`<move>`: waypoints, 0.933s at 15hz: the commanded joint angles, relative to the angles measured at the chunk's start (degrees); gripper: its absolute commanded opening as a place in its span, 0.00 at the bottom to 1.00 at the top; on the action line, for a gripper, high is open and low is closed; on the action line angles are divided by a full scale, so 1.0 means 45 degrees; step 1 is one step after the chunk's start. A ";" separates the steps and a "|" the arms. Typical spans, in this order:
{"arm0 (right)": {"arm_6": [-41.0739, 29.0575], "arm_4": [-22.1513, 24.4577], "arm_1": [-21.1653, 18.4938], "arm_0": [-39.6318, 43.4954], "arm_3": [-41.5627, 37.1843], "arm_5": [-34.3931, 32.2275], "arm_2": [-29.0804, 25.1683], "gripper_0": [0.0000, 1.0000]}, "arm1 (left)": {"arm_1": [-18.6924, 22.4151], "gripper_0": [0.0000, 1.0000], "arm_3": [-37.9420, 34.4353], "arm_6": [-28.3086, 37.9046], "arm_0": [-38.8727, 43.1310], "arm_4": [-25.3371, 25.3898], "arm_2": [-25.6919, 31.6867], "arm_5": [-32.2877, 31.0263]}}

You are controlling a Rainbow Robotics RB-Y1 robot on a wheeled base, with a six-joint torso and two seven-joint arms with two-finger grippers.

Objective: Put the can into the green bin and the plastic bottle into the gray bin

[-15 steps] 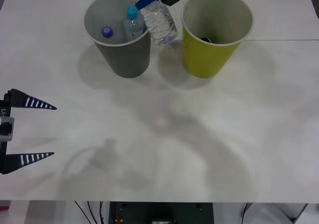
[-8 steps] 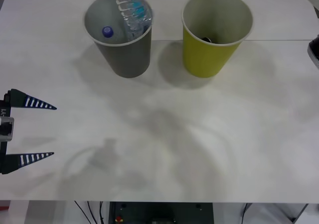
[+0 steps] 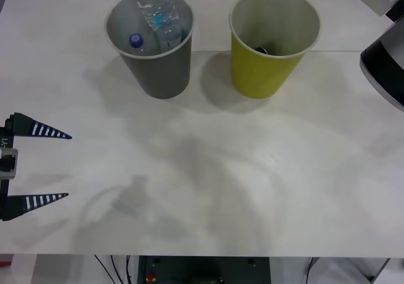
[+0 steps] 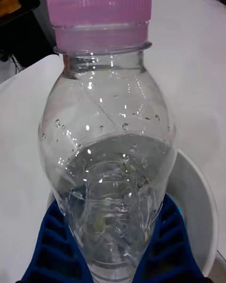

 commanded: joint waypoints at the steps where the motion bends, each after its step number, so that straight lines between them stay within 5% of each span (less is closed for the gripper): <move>1: 0.0482 -0.0077 0.0006 -0.0002 0.0005 0.0059 0.0000 0.79 | 0.0000 1.00 0.0000 0.0000 0.0000 0.0000 0.0000 0.0000; 2: 0.0638 -0.0174 0.0006 -0.0002 0.0005 0.0059 0.0000 1.00 | 0.0000 1.00 0.0000 0.0000 0.0000 0.0000 0.0000 0.0000; 7: 0.1342 -0.0917 -0.0365 0.0017 -0.0073 -0.0586 -0.0078 1.00 | 0.0000 1.00 0.0000 0.0000 0.0000 0.0000 0.0000 0.0000; 11: 0.2201 -0.3026 -0.1850 0.0564 -0.1109 -0.1484 -0.0137 1.00 | 0.0000 1.00 0.0000 0.0000 0.0000 0.0000 0.0000 0.0000; 14: 0.2162 -0.3241 -0.3256 0.1658 -0.3374 -0.1562 -0.0371 1.00 | 0.0000 1.00 0.0000 0.0000 0.0000 0.0000 0.0000 0.0000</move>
